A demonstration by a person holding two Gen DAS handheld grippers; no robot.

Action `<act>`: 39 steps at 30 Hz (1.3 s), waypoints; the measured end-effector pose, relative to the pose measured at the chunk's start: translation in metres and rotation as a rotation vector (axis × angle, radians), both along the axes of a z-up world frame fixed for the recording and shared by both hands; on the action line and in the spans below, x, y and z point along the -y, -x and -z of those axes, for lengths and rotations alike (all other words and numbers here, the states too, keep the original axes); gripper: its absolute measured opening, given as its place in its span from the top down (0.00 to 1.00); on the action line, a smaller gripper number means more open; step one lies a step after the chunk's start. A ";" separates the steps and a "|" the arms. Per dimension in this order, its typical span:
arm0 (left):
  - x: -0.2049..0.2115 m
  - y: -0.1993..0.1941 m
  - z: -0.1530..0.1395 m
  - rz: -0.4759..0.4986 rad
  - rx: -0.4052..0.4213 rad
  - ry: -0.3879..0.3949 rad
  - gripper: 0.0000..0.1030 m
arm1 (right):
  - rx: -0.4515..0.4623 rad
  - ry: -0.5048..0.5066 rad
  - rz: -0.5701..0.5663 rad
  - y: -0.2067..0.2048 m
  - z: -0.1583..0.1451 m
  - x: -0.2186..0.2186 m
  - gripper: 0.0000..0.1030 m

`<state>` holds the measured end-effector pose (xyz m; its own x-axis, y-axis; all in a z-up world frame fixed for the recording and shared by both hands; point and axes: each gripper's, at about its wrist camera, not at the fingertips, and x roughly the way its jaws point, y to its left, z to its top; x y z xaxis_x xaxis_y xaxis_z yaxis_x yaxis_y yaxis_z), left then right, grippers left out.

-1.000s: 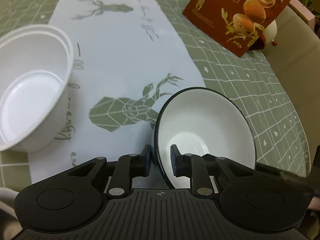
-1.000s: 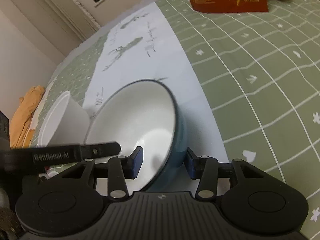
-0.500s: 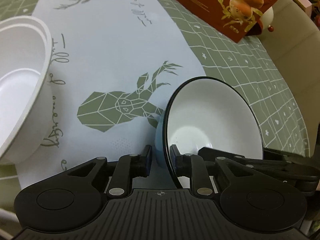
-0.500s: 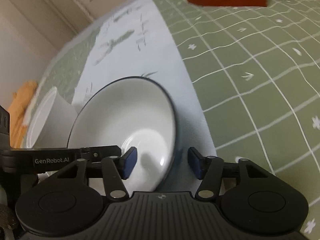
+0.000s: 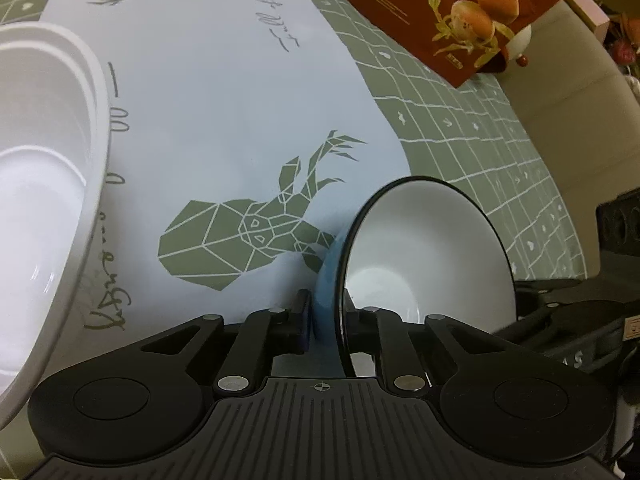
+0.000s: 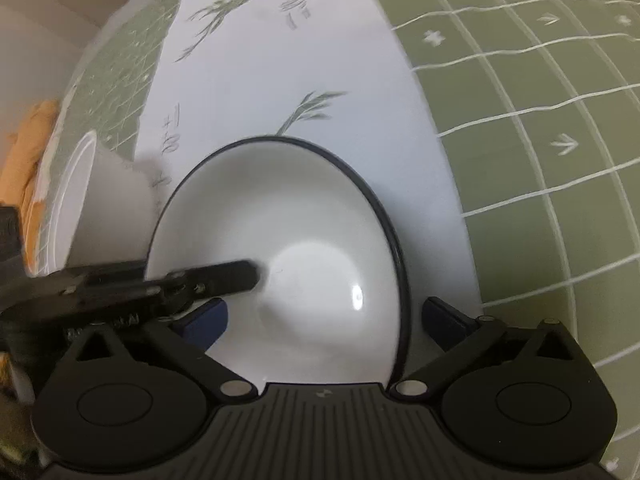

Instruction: Organize plates and bowls

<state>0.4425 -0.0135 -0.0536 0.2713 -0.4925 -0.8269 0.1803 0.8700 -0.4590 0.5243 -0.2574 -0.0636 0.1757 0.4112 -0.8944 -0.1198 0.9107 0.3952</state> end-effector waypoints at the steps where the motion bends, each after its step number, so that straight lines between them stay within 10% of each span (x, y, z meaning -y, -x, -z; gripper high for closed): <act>1: 0.003 0.000 -0.002 0.011 0.009 -0.015 0.86 | 0.004 0.004 -0.032 0.000 -0.001 -0.001 0.00; 11: 0.025 0.000 -0.008 0.042 0.037 -0.137 0.83 | 0.256 0.085 0.081 0.034 -0.028 0.026 0.23; 20: 0.024 0.002 -0.006 0.014 0.018 -0.109 0.76 | 0.171 0.194 0.032 0.036 -0.025 0.001 0.55; 39: 0.011 0.013 -0.058 -0.057 0.006 -0.046 0.65 | 0.204 0.158 0.042 0.041 -0.070 -0.022 0.54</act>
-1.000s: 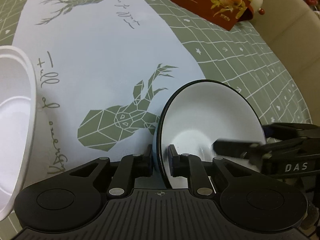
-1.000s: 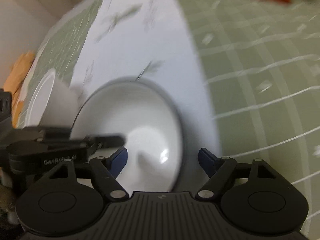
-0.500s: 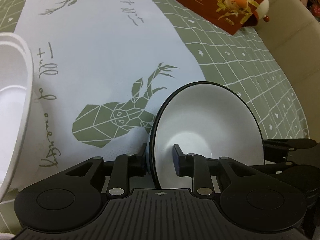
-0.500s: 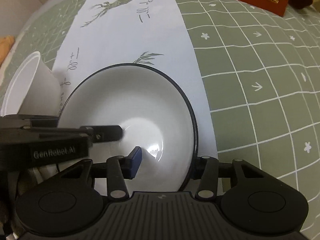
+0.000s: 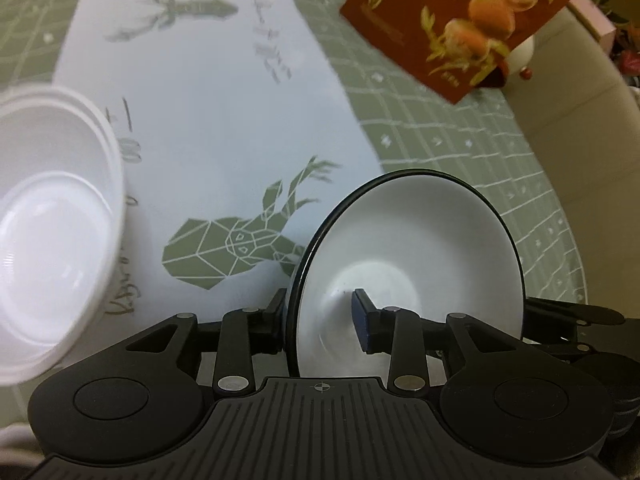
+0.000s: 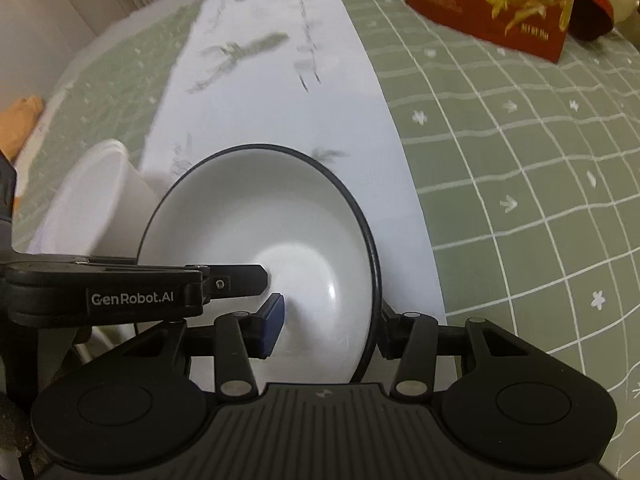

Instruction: Organize plates and bowls

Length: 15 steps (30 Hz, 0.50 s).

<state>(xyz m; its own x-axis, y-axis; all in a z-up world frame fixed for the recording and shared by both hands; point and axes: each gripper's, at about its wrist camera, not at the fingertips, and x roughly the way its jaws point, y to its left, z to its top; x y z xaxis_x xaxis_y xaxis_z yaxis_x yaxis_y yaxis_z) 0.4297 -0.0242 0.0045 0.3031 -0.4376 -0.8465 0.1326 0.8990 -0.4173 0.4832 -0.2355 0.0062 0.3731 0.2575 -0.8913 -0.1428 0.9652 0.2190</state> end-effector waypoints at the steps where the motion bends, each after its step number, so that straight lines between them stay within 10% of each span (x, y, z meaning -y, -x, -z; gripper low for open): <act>1: 0.000 0.004 -0.009 -0.002 0.010 -0.002 0.65 | 0.011 -0.013 -0.007 0.003 -0.008 -0.001 0.54; 8: -0.010 0.065 -0.063 0.008 0.058 -0.030 0.65 | 0.034 -0.071 -0.090 0.044 -0.054 -0.003 0.54; 15: -0.007 0.111 -0.029 0.046 -0.059 -0.108 0.65 | -0.070 -0.013 -0.191 0.094 -0.034 -0.019 0.54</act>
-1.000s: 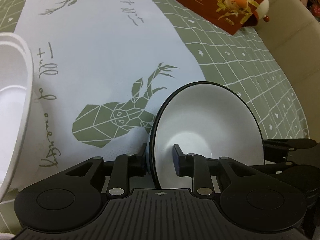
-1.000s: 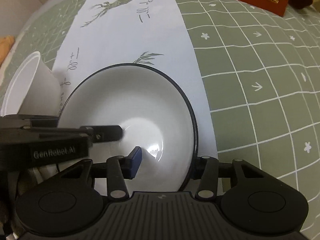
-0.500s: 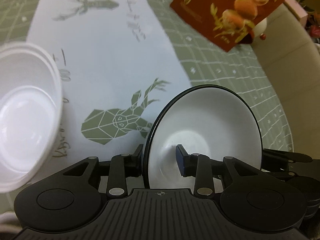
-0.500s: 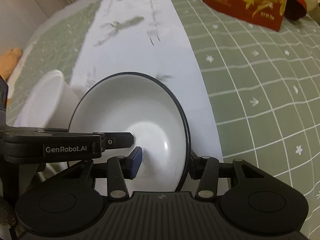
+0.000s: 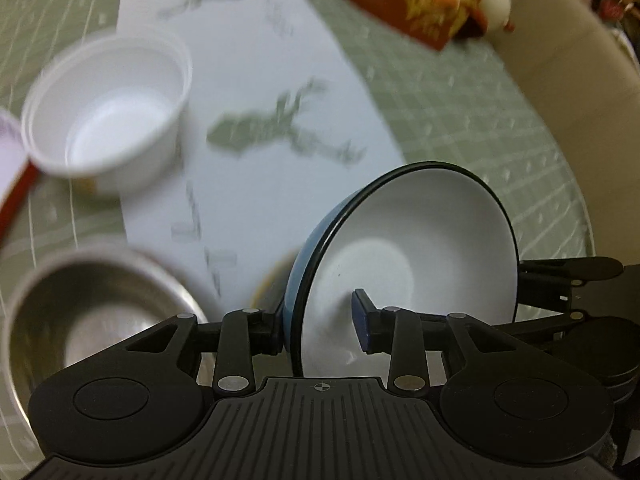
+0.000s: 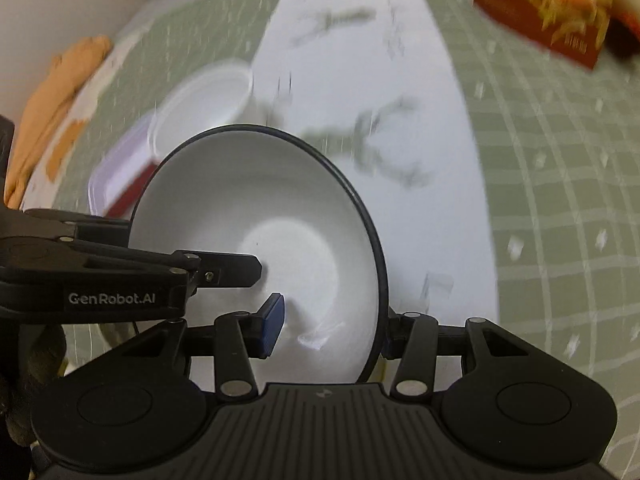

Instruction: Organize plates and bowls

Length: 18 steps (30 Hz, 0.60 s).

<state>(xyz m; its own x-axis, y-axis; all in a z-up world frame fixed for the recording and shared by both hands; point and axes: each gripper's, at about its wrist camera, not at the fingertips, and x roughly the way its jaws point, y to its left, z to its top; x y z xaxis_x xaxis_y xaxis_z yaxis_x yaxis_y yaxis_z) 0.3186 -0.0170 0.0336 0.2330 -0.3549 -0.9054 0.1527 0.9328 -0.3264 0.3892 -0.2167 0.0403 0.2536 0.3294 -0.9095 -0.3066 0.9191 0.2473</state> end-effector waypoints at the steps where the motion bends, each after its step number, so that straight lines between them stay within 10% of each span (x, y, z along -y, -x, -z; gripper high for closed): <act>1: 0.000 0.002 0.005 0.002 -0.015 0.001 0.66 | -0.023 -0.005 0.000 0.004 0.007 0.001 0.54; 18: -0.025 0.032 0.022 -0.018 -0.019 0.030 0.78 | -0.085 0.026 -0.025 0.017 0.034 -0.012 0.54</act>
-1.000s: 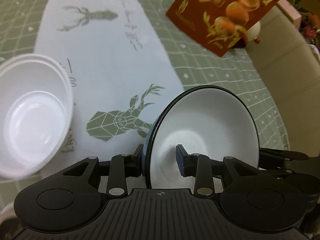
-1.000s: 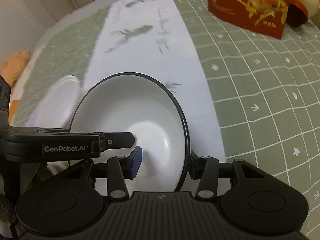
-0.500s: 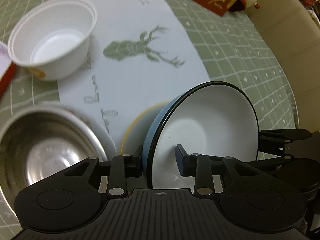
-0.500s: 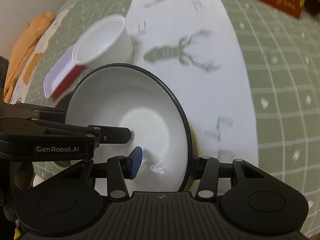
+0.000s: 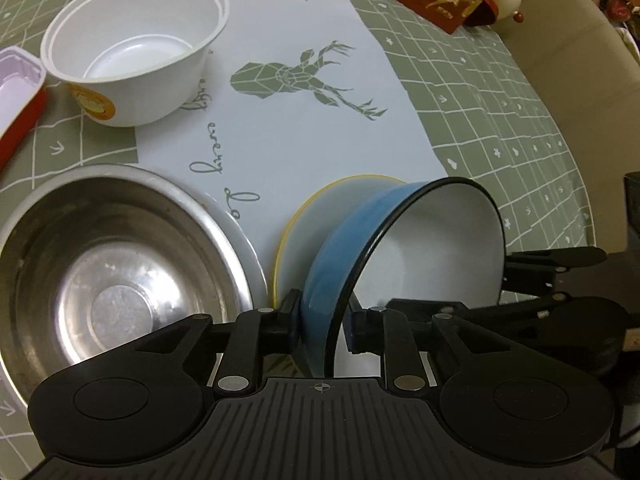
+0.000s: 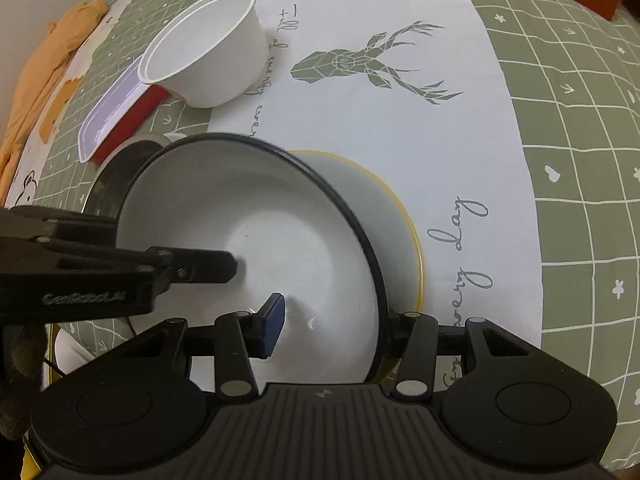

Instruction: Organize plates and bowls

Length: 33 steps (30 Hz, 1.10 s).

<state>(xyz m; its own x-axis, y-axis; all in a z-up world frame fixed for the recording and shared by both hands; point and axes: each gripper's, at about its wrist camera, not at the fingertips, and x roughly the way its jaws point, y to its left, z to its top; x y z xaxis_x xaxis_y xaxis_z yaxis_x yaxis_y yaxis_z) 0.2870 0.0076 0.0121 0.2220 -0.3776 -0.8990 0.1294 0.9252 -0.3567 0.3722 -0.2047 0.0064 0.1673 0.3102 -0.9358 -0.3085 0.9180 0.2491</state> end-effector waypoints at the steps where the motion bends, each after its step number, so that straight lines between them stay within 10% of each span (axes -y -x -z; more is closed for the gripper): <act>1: -0.001 0.001 -0.001 0.001 0.004 0.001 0.78 | 0.001 0.000 0.002 -0.001 0.001 0.000 0.54; 33: -0.062 0.011 -0.049 -0.153 0.231 0.069 0.80 | 0.198 0.094 0.003 0.002 -0.045 0.004 0.53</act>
<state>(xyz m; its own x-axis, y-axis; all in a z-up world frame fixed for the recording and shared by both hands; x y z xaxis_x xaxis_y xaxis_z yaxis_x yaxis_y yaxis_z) 0.2761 0.0695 0.0612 0.4769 -0.3825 -0.7914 0.0753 0.9148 -0.3968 0.3700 -0.2082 0.0511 0.3516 0.2222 -0.9094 -0.3398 0.9355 0.0972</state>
